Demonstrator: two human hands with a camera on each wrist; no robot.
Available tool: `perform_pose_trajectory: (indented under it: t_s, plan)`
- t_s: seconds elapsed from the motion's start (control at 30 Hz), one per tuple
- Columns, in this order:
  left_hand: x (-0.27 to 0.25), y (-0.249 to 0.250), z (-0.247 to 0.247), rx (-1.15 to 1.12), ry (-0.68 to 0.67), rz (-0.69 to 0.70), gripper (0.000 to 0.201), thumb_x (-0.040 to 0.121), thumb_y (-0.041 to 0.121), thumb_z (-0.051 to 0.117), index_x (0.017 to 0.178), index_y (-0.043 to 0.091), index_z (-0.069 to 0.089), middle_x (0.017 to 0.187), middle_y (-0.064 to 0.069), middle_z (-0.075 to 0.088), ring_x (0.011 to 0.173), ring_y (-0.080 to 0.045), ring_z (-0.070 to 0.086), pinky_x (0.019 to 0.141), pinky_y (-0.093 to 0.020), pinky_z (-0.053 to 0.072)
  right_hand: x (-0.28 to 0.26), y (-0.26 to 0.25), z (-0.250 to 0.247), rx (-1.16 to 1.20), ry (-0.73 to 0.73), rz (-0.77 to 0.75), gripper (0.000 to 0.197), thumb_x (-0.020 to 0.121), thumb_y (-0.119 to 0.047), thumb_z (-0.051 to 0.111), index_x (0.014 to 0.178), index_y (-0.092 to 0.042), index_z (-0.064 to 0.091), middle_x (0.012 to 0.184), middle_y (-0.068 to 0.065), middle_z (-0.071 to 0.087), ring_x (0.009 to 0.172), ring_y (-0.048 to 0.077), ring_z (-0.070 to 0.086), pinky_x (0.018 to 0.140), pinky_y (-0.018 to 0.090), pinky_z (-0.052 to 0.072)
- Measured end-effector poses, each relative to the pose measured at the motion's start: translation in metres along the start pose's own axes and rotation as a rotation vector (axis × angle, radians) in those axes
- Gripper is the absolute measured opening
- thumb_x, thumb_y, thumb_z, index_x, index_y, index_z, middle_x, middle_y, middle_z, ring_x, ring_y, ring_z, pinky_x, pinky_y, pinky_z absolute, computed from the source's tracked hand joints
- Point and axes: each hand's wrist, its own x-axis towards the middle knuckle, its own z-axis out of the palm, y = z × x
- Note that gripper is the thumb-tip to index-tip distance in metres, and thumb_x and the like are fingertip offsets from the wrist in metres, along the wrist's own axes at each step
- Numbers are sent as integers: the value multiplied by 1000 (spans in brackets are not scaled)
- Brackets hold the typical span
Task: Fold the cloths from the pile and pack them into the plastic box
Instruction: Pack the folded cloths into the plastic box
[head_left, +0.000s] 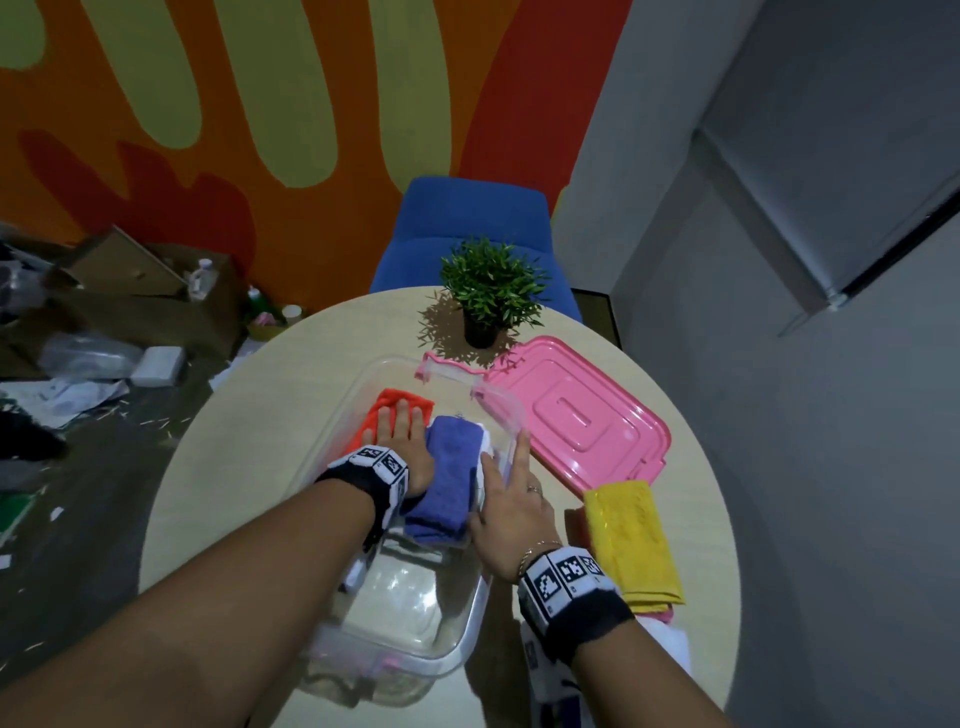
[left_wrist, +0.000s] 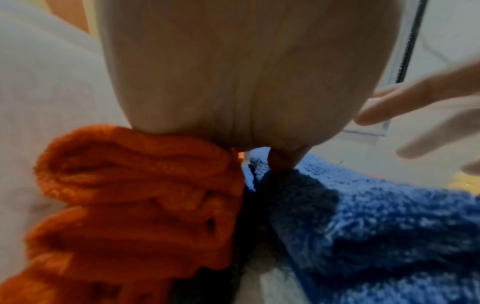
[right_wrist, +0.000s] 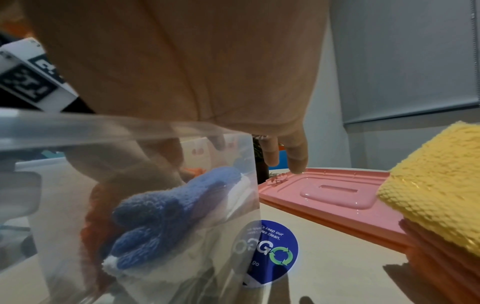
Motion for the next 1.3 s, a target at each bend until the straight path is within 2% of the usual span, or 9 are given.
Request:
perform_pose_trajectory:
  t_s: [0.1,0.23,0.4,0.53,0.73,1.03,1.13,1.2,1.3]
  plan:
    - [-4,3,-8,-19,-17,-7,75,105,42,35,159,16,-11,165,-5,-22,153,-31,-15,123,-49,0,1,12,-6,317,16,-2,77,95,-51,46,156,-35,3,163,-9,-23,147,31,23,115,54,30]
    - [-13,1,-20,-34,-29,35,78,103,44,41,160,14,-4,166,-8,-16,153,-34,-10,122,-50,7,2,70,-29,322,303,322,79,92,-34,61,155,-19,16,163,5,15,147,32,22,120,50,24]
    - [-17,-2,-17,-3,-60,56,83,102,48,43,159,14,-7,166,-8,-19,153,-34,-11,123,-50,6,-11,147,-31,239,12,785,72,81,-32,73,137,-4,36,136,18,49,120,37,53,95,43,48]
    - [-15,-4,-15,-7,-66,61,85,101,48,44,159,14,-8,165,-7,-20,153,-34,-12,123,-50,5,-16,167,-17,171,-88,718,42,82,-38,77,101,-6,57,100,11,63,86,28,59,79,34,53]
    - [-11,-6,-14,-12,-68,64,86,101,49,45,159,15,-9,166,-7,-20,153,-33,-11,123,-50,6,-18,184,-30,407,-71,708,55,84,-38,74,123,-7,52,118,12,61,99,28,59,79,34,45]
    - [-3,-7,-8,-115,-44,65,74,103,37,40,160,18,-3,167,-4,-16,154,-31,-11,124,-51,4,-26,167,-77,966,90,602,36,87,-19,68,115,2,61,89,21,73,76,37,71,72,46,59]
    - [-8,-15,-23,-259,14,119,57,102,22,41,156,12,26,166,-9,15,152,-34,15,120,-45,20,-25,141,-96,1097,153,535,35,89,-16,63,118,3,58,89,22,70,70,36,69,63,39,55]
    - [-17,-19,-38,-416,188,147,36,99,14,44,130,8,61,141,-12,56,130,-35,51,104,-37,40,-23,114,-107,1170,190,438,33,91,-16,64,120,-3,57,97,20,71,77,36,71,66,39,56]
    - [-42,-15,-63,-600,492,120,26,98,19,49,99,11,74,104,-12,74,99,-35,66,87,-37,50,-19,61,-115,1259,145,275,20,93,-14,65,112,-15,58,100,13,74,84,31,74,69,39,59]
